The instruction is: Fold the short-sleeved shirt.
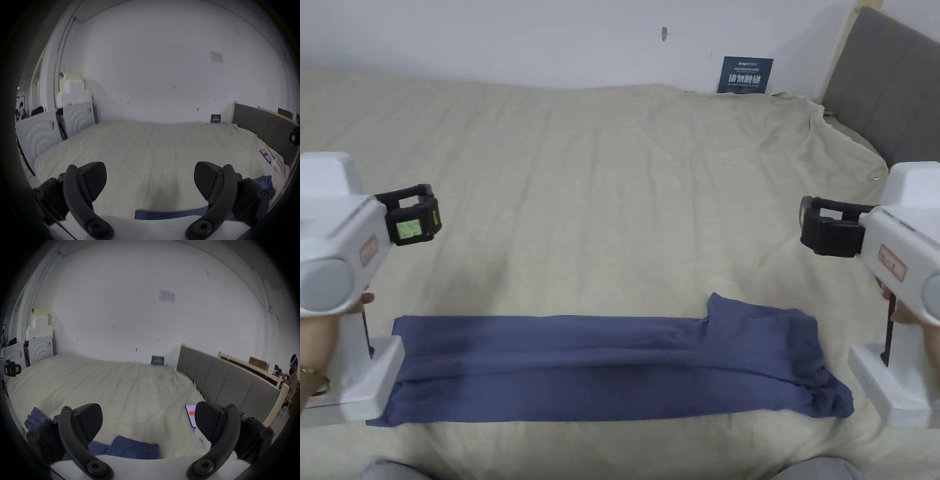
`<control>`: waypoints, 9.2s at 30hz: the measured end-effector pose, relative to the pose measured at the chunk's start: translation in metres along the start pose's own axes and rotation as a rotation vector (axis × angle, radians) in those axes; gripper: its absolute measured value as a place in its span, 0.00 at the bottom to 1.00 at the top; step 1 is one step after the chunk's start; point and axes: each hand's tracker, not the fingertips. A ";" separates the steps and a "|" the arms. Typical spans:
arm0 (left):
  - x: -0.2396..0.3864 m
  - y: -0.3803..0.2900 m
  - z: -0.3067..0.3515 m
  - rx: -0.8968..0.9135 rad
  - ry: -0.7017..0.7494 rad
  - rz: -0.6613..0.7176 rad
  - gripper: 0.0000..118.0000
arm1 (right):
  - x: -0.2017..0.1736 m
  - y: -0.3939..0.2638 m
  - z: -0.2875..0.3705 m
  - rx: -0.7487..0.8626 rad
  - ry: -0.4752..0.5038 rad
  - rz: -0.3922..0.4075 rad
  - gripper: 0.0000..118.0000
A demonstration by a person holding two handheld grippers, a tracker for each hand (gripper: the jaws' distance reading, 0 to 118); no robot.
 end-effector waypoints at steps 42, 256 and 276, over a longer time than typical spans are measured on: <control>-0.120 -0.093 -0.081 -0.871 -0.627 0.458 1.00 | -0.067 -0.034 0.009 -0.067 0.135 -0.076 0.00; 0.100 -0.012 -0.032 -0.740 -0.185 -0.163 0.06 | -0.036 -0.044 0.033 -0.123 0.172 -0.133 0.00; 0.218 -0.126 -0.054 -0.874 -0.370 -0.070 0.49 | 0.008 -0.060 0.058 -0.154 0.046 -0.191 0.00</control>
